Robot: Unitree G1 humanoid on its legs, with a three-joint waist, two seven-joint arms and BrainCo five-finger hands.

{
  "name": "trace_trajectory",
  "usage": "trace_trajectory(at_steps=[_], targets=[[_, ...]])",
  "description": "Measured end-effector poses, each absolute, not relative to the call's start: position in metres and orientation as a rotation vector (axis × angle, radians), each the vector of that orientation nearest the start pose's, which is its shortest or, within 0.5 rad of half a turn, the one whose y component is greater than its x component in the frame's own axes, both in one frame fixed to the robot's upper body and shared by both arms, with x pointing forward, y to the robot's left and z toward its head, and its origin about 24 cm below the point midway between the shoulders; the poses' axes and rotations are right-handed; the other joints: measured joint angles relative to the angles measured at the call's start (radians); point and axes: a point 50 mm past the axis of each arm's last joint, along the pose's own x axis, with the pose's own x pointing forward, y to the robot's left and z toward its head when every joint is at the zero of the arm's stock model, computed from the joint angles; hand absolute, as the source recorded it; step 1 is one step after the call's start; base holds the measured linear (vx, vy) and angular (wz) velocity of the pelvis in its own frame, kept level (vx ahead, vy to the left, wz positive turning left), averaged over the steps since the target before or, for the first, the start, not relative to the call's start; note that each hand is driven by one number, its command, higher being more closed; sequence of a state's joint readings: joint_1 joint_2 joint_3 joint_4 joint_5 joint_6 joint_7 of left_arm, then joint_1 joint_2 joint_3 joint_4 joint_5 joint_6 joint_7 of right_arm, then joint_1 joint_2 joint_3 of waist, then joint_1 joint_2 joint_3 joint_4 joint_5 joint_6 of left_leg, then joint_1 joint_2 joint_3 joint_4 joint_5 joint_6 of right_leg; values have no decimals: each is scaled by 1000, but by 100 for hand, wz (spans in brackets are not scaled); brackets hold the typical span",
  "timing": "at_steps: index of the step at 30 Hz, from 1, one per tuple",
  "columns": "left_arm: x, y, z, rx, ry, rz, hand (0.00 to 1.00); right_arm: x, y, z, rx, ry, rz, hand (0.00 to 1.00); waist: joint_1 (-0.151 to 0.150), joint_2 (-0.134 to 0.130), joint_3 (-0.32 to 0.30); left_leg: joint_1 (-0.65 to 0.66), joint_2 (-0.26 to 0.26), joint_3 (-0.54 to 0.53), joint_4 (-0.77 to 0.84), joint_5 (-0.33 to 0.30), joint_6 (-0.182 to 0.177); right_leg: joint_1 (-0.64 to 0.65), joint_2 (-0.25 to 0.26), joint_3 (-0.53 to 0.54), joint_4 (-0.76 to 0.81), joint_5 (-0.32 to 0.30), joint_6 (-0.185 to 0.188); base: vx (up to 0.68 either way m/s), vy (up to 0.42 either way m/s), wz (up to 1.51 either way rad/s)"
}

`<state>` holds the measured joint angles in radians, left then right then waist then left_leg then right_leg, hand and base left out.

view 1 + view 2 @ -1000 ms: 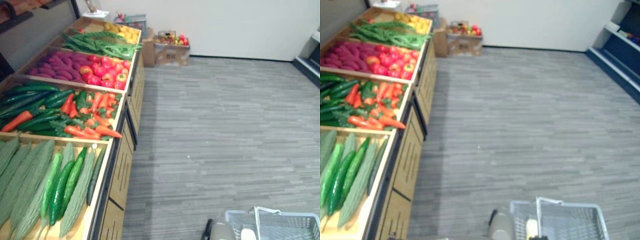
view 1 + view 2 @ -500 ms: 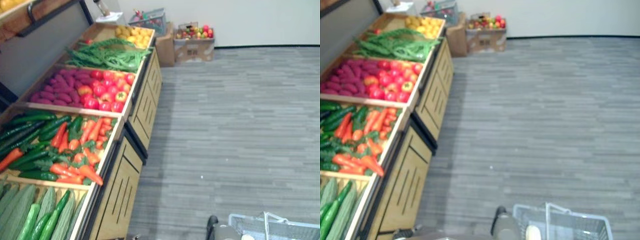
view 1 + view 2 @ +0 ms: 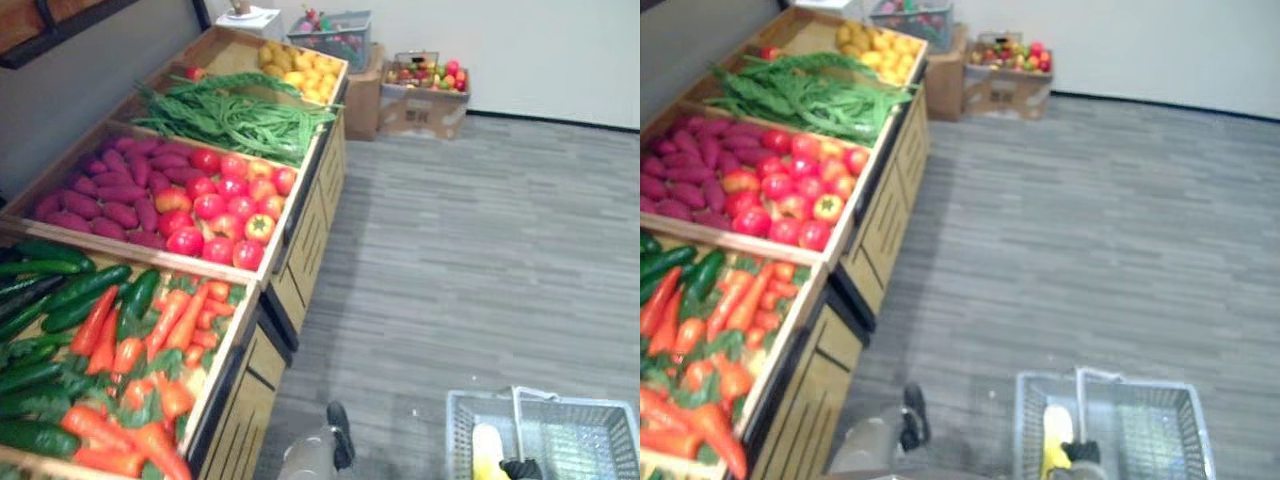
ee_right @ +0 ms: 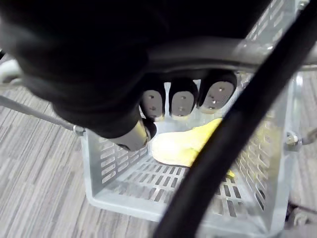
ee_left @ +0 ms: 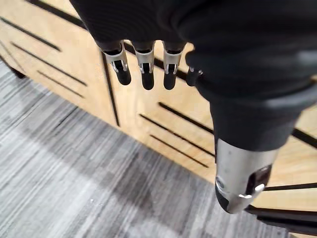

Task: Pick vegetable in the basket

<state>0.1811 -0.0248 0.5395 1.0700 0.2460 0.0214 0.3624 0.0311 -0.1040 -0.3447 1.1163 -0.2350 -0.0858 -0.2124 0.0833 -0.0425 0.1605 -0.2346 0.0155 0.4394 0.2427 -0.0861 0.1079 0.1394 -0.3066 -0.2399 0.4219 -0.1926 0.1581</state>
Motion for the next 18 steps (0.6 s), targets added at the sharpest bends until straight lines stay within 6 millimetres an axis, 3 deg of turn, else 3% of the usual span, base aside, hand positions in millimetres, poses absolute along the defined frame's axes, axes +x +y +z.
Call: trace_trajectory(at_steps=[1,2,3,4,5,7,8,9,12,13,15,16,17,18], targets=[[19,220,-168,144,1348,648,0,109,-234,-150,-222,1017,-432,100,-6,-1,11,64,-24,-9,2,-38,-3,-112,-49,56,321,129,-12,434,239,54],[18,221,-169,156,1375,612,0,116,-232,-149,-215,993,-436,100,-16,-9,22,103,-34,-25,2,-55,-5,-154,-59,65,479,180,-35,532,225,78],[16,225,-169,211,1398,554,0,123,-233,-146,-222,966,-434,100,-27,-14,37,210,-51,-80,-21,-87,-12,-204,-57,42,717,192,-56,429,139,81],[16,225,-169,228,1398,539,0,123,-236,-145,-236,961,-431,100,-27,-16,35,252,-53,-102,-37,-90,-15,-213,-45,19,745,179,-71,734,169,117],[14,226,-168,242,1402,537,0,126,-242,-142,-272,940,-418,100,-25,-18,33,330,-56,-160,-83,-94,-19,-251,-34,-55,734,144,-101,523,47,99],[12,225,-168,249,1404,548,0,128,-248,-140,-283,930,-431,100,-26,-10,35,378,-59,-216,-106,-95,-22,-292,-55,-134,650,89,-84,472,-26,126],[13,223,-168,254,1400,559,0,128,-252,-139,-278,930,-447,100,-27,0,41,411,-59,-268,-103,-96,-26,-312,-64,-167,536,70,-76,527,-108,132],[15,222,-168,255,1393,564,0,128,-253,-139,-275,932,-451,100,-27,8,45,423,-57,-296,-99,-101,-34,-317,-55,-159,467,69,-78,618,-179,154],[44,217,-165,223,1277,601,0,127,-248,-141,-247,949,-457,100,-24,54,45,442,-20,-488,-59,-161,-76,-324,46,72,15,98,-56,502,-330,191],[53,215,-162,206,1232,626,0,128,-242,-143,-233,960,-451,100,-19,56,42,417,-13,-562,-9,-210,-85,-327,63,189,-85,117,-57,369,-429,169],[64,216,-159,178,1180,664,0,128,-235,-144,-239,964,-421,100,-12,44,34,373,-6,-670,92,-297,-128,-325,67,298,-113,138,-50,308,-459,160],[64,218,-158,175,1172,679,0,126,-232,-146,-233,973,-415,100,-6,24,20,360,-7,-705,115,-321,-149,-324,65,318,-108,151,-52,407,-757,206],[66,212,-158,144,1172,705,0,120,-233,-148,-262,998,-396,100,8,63,-8,322,56,-819,152,-358,-202,-318,89,213,-43,81,53,276,-529,158],[66,210,-158,143,1173,703,0,118,-235,-148,-267,1002,-398,100,6,73,-15,308,67,-835,150,-352,-206,-317,89,185,-38,66,47,362,-737,203]])
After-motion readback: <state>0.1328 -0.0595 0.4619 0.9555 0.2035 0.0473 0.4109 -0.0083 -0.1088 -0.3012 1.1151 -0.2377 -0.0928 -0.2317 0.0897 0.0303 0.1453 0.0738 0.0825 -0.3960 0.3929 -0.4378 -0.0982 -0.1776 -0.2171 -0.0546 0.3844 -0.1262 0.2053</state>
